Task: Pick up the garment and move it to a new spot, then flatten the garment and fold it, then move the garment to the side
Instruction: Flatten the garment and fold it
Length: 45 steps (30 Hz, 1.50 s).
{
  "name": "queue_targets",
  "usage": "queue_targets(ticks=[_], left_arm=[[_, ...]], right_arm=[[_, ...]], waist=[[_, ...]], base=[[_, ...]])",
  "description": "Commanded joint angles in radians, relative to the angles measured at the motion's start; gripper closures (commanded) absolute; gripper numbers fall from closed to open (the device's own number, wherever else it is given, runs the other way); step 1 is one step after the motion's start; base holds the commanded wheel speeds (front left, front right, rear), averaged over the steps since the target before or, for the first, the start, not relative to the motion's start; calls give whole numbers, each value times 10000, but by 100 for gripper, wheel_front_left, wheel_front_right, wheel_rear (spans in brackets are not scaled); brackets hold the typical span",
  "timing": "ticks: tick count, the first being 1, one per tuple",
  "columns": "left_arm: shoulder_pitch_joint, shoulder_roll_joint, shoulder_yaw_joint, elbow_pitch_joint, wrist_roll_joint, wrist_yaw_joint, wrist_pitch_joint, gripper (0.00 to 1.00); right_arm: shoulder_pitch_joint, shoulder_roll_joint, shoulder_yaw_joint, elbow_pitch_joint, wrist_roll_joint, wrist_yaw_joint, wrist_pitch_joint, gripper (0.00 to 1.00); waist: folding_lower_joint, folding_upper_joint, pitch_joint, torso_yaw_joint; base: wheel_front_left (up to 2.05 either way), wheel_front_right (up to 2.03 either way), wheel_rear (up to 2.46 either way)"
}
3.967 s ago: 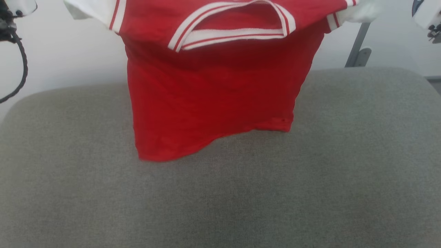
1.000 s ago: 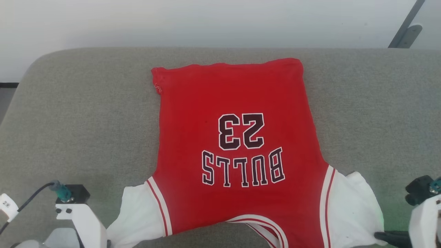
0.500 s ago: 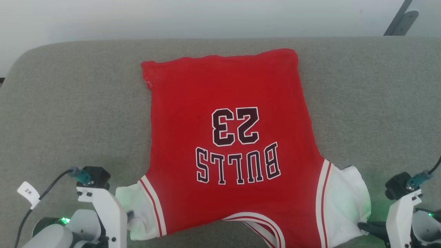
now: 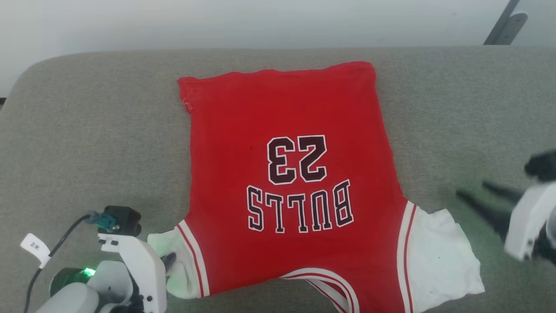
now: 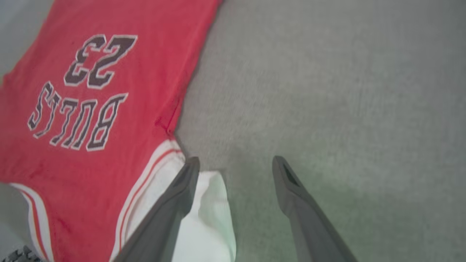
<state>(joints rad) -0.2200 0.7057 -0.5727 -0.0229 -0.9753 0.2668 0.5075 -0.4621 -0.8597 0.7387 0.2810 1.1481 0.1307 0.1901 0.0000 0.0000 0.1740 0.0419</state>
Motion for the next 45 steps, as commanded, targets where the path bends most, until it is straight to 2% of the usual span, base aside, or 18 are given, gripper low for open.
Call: queue_targets(ticks=[1, 3, 8, 13, 17, 24, 34, 40, 43, 45], left_arm=[[25, -121, 6, -1, 72, -58, -80, 100], [-46, -153, -23, 11, 102, -70, -90, 100], [-443, -464, -270, 104, 223, -243, 1, 100], [-969, -899, -618, 320, 336, -495, 127, 100], [-1425, -1326, -882, 562, 468, -725, 159, 100], [-2099, -2039, -1308, 1123, 630, -1232, 96, 100], [-2831, -2999, -1743, 2124, 756, -1948, -244, 100], [-3071, -3396, -1894, 2769, 742, -2235, -383, 100], [-3082, -3518, -1933, 3025, 705, -2351, -476, 100], [-3137, -3556, -1940, 3173, 672, -2425, -543, 100]], right_arm=[[-263, 316, -466, 55, -370, -1, -222, 0], [-396, 457, -677, 123, -583, -2, -266, 0], [-1314, 1324, -1500, 782, -1560, -2, -239, 0], [-2532, 2084, -1873, 2079, -2157, -2, 174, 0], [-3501, 2415, -1981, 3391, -2382, -2, 610, 0], [-5108, 2518, -2013, 5651, -2595, -2, 1577, 0], [-6756, 2649, -2020, 8117, -2555, -2, 3259, 0], [-6684, 3101, -1791, 9452, -2523, -1, 4976, 0], [-6515, 3204, -1617, 9749, -2644, 1, 5433, 0], [-6506, 3143, -1618, 9826, -2673, 1, 5240, 0]], waist=[[0, 0, 39, 101], [0, 0, 61, 167], [0, 0, 220, 648], [0, 0, 457, 1301], [0, 0, 701, 1883], [0, 0, 1198, 2833], [0, 0, 1990, 3884], [0, 0, 2204, 4237], [0, 0, 2256, 4337], [0, 0, 2287, 4375]], base=[[0, 0, 0], [0, 0, 0], [0, 0, 0], [0, 0, 0], [0, 0, 0], [0, 0, 0], [0, 0, 0], [0, 0, 0], [0, 0, 0], [0, 0, 0]])
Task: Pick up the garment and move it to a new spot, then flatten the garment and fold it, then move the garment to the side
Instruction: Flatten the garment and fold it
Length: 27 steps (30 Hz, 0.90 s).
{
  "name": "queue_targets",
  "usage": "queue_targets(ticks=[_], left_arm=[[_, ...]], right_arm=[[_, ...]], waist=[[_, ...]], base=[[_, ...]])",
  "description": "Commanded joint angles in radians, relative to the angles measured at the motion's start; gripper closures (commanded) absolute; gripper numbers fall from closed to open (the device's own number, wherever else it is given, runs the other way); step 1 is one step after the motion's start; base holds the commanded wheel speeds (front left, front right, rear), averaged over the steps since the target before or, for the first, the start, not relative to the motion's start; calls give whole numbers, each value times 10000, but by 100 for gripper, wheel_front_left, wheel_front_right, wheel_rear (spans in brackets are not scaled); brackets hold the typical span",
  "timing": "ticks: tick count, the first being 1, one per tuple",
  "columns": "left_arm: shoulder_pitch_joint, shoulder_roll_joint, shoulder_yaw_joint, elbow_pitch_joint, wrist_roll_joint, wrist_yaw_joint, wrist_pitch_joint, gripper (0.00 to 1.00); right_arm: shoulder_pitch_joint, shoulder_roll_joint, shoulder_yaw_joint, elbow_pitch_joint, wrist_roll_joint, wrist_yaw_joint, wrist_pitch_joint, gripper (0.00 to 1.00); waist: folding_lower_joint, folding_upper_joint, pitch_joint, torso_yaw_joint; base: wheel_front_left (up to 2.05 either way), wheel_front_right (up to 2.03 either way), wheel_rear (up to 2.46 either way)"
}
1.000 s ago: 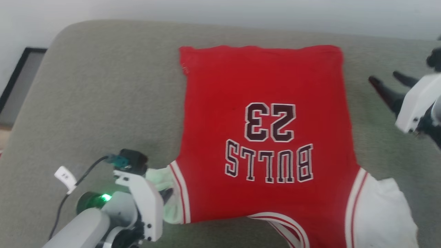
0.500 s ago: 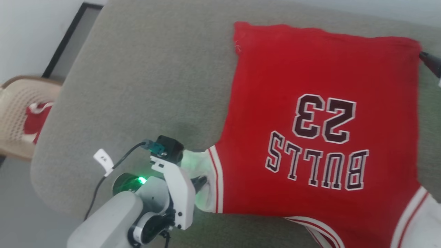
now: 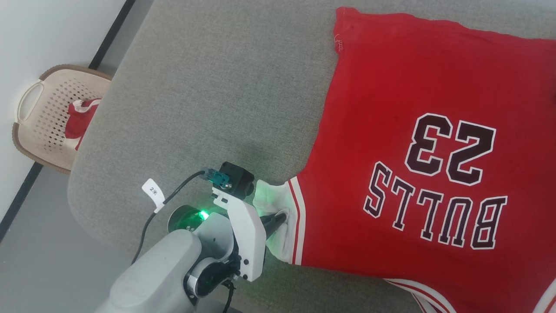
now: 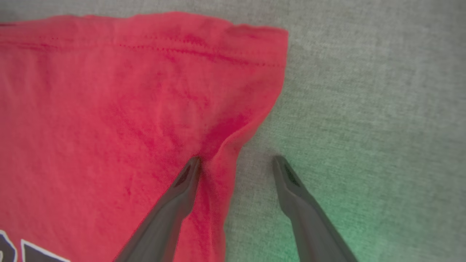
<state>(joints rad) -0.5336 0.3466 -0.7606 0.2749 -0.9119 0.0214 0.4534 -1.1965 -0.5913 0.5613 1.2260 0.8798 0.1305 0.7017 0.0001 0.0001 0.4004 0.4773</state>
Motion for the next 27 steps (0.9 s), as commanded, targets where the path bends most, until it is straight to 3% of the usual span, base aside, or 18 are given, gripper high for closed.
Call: queue_targets(ticks=[1, 2, 3, 4, 8, 16, 27], left_arm=[[-26, 15, -57, 252, 29, -17, -18, 100], [-50, -2, -45, 310, 15, -32, -49, 100], [-50, -2, -45, 310, 15, -32, -49, 100], [-75, -14, -38, 372, 3, -63, -82, 100], [-197, 36, 34, 553, -22, -158, -155, 100], [-225, 339, 278, 534, -106, -56, -254, 100], [182, 1155, 689, 167, -300, 285, -173, 100]], right_arm=[[856, 478, 153, 401, 19, 3, 87, 0], [908, 502, 217, 403, -18, 3, 126, 38], [908, 502, 217, 403, -18, 3, 126, 38], [931, 501, 255, 400, -62, 3, 117, 100], [771, 340, 295, 205, -129, 1, -184, 100], [727, 98, 717, -908, 68, 0, 341, 100], [2929, -984, 1717, -5169, 1292, -5, 762, 100]], waist=[[-1, -1, 33, 29], [-1, -1, 42, 28], [-1, -1, 42, 28], [-1, -1, 35, 18], [-1, -1, -29, -94], [-1, -1, -347, -743], [-1, -1, -1075, -2256]], base=[[0, 0, 0], [0, 0, 0], [0, 0, 0], [0, 0, 0], [0, 0, 0], [0, 0, 0], [0, 0, 0]])
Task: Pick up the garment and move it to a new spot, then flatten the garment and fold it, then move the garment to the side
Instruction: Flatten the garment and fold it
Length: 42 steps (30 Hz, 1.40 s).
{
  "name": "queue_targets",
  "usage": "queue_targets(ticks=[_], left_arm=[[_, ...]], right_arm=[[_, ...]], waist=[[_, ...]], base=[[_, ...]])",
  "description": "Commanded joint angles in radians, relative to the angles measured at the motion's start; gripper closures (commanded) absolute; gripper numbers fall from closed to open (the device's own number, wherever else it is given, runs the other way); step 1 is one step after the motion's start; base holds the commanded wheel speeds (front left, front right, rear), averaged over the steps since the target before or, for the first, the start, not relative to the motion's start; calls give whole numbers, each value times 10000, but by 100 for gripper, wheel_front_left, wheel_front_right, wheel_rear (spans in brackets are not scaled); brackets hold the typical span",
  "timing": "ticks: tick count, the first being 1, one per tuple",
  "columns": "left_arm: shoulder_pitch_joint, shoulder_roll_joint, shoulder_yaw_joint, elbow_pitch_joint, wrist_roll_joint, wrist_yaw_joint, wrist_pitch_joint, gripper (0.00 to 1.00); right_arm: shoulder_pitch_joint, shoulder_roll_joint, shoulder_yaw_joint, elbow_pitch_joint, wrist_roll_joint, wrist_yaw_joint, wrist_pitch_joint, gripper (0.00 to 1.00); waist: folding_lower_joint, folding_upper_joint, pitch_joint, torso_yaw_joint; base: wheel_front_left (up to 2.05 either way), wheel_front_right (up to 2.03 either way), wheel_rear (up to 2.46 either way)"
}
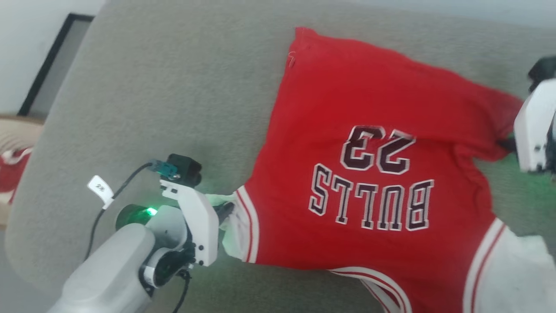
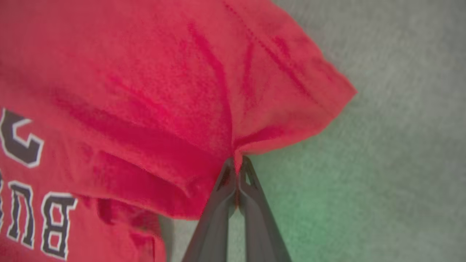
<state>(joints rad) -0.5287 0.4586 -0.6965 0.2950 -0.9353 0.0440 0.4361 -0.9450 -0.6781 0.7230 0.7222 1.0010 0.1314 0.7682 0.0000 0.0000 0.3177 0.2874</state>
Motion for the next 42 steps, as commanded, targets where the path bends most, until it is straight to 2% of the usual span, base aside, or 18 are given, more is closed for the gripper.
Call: queue_targets(ticks=[1, 6, 12, 17, 19, 22, 23, 24, 25, 26, 27, 28, 34, 42], left_arm=[[193, 108, 62, -84, -73, 56, 11, 100], [403, 442, 182, -309, -151, 220, 44, 100], [585, 660, 248, -586, -199, 381, 91, 100], [571, 683, 248, -714, -207, 463, 130, 100], [576, 676, 247, -732, -219, 458, 135, 100], [597, 687, 244, -730, -236, 471, 138, 100], [603, 689, 244, -725, -247, 473, 134, 100], [616, 696, 244, -723, -255, 479, 128, 100], [626, 701, 242, -721, -260, 485, 125, 100], [634, 696, 233, -724, -264, 487, 122, 100], [652, 699, 218, -731, -260, 476, 122, 100], [684, 711, 208, -732, -262, 469, 117, 100], [849, 824, 254, -831, -321, 565, 61, 100], [999, 887, 237, -1097, -318, 703, 68, 100]], right_arm=[[690, -280, 115, -533, 188, -16, 93, 100], [2288, -1006, -59, -2341, 665, -16, 51, 100], [4505, -1523, -1111, -3789, 1004, -16, -327, 100], [6508, -1129, -2091, -4183, 922, -18, -629, 100], [6813, -976, -2257, -4185, 793, -19, -679, 100], [7316, -344, -2749, -4064, 379, -21, -944, 100], [7366, -122, -2974, -3963, 194, -21, -1096, 95], [7430, 46, -3141, -3795, 1, -27, -1079, 95], [7511, 168, -3201, -3693, -255, -27, -1005, 76], [7562, 328, -3326, -3671, -461, -29, -1004, 45], [7593, 521, -3503, -3675, -531, -29, -1035, 3], [7622, 697, -3643, -3716, -615, -27, -977, 0], [7873, 1141, -4919, -4712, -1236, -30, -1071, 0], [8295, 1510, -6369, -7583, -2161, -10, -903, 0]], waist=[[0, 0, -300, -479], [0, 0, -510, -1023], [0, 0, -592, -1410], [0, 0, -563, -1515], [0, 0, -554, -1533], [0, 0, -558, -1596], [0, 0, -570, -1618], [0, 0, -587, -1638], [0, 0, -602, -1647], [0, 0, -621, -1657], [0, 0, -646, -1673], [0, 0, -682, -1694], [0, 0, -861, -1791], [0, 0, -972, -1787]], base=[[0, 0, 0], [0, 0, 0], [0, 0, 0], [0, 0, 0], [0, 0, 0], [0, 0, 0], [0, 0, 0], [0, 0, 0], [0, 0, 0], [0, 0, 0], [0, 0, 0], [0, 0, 0], [0, 0, 0], [0, 0, 0]])
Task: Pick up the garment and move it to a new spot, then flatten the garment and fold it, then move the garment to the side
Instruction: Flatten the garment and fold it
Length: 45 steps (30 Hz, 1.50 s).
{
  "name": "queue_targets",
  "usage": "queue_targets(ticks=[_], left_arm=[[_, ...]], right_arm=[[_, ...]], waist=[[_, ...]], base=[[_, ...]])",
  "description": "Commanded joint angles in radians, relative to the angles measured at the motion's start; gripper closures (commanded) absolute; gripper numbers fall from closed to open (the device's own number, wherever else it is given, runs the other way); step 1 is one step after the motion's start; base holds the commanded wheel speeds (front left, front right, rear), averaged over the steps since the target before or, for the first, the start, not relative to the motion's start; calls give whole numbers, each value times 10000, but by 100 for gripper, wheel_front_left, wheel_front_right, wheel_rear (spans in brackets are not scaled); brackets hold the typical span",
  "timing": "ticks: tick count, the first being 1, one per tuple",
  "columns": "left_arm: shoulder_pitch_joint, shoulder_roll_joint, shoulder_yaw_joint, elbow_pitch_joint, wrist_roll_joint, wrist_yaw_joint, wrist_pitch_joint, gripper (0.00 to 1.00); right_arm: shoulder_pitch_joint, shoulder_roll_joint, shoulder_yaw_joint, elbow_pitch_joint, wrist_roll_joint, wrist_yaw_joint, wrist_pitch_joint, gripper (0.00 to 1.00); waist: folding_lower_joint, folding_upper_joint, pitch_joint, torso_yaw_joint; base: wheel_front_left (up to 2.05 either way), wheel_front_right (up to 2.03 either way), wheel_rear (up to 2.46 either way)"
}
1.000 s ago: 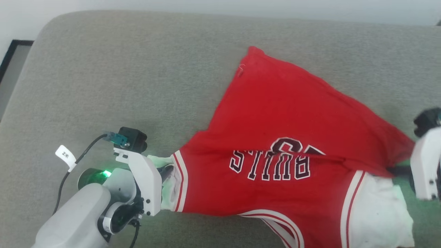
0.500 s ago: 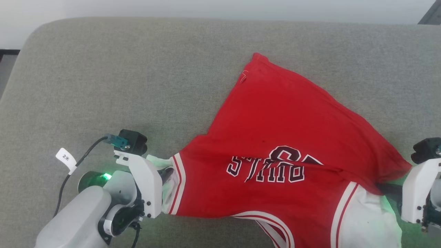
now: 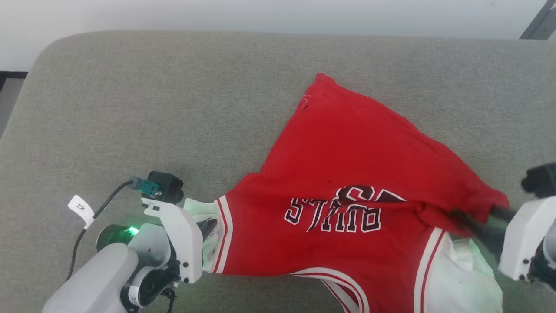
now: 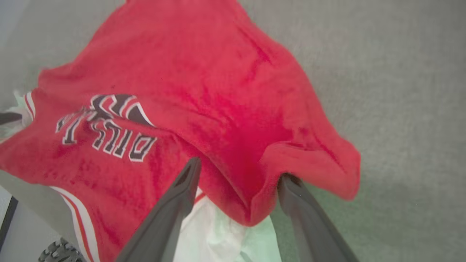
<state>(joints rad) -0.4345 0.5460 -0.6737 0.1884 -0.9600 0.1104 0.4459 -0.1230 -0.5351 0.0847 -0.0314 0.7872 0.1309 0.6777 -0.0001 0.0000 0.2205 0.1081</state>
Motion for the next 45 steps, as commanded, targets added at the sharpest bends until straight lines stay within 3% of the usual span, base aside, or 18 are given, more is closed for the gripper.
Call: queue_targets(ticks=[1, 7, 13, 22, 29, 35, 40, 41, 45], left_arm=[[67, 9, -1, -59, -59, 55, -33, 100], [95, -62, -50, -220, -3, 151, -69, 100], [-107, -313, -164, -309, 111, 110, -166, 100], [-637, -961, -488, -61, 270, -208, -308, 100], [-1128, -1702, -828, 507, 397, -653, -523, 100], [-1498, -2318, -1100, 1058, 438, -1061, -705, 100], [-1686, -2725, -1270, 1549, 436, -1377, -861, 100], [-1731, -2861, -1326, 1733, 409, -1486, -911, 100], [-1764, -3023, -1417, 2080, 380, -1644, -1019, 100]], right_arm=[[63, 178, -172, -342, -150, -4, 28, 0], [-681, 553, -495, -1688, -906, -4, -164, 0], [-2069, 489, 84, -1244, -1322, -4, -712, 0], [-4520, 52, 1436, 968, -1167, -4, -1408, 0], [-6550, -363, 2953, 3531, -816, -4, -1411, 0], [-7938, -639, 4225, 5666, -488, -4, -967, 0], [-8790, -818, 5360, 6712, -189, -5, -385, 0], [-8961, -901, 5999, 7046, -145, -5, 14, 0], [-8994, -886, 6947, 7967, 85, -12, 891, 0]], waist=[[1, 0, -3, 18], [1, 0, 56, 188], [1, 0, 284, 632], [1, 0, 830, 1603], [1, 0, 1283, 2617], [1, 0, 1602, 3457], [1, 0, 1836, 3995], [1, 0, 1898, 4146], [1, 0, 1975, 4351]], base=[[0, 0, 0], [0, 0, 0], [0, 0, 0], [0, 0, 0], [0, 0, 0], [0, 0, 0], [0, 0, 0], [0, 0, 0], [0, 0, 0]])
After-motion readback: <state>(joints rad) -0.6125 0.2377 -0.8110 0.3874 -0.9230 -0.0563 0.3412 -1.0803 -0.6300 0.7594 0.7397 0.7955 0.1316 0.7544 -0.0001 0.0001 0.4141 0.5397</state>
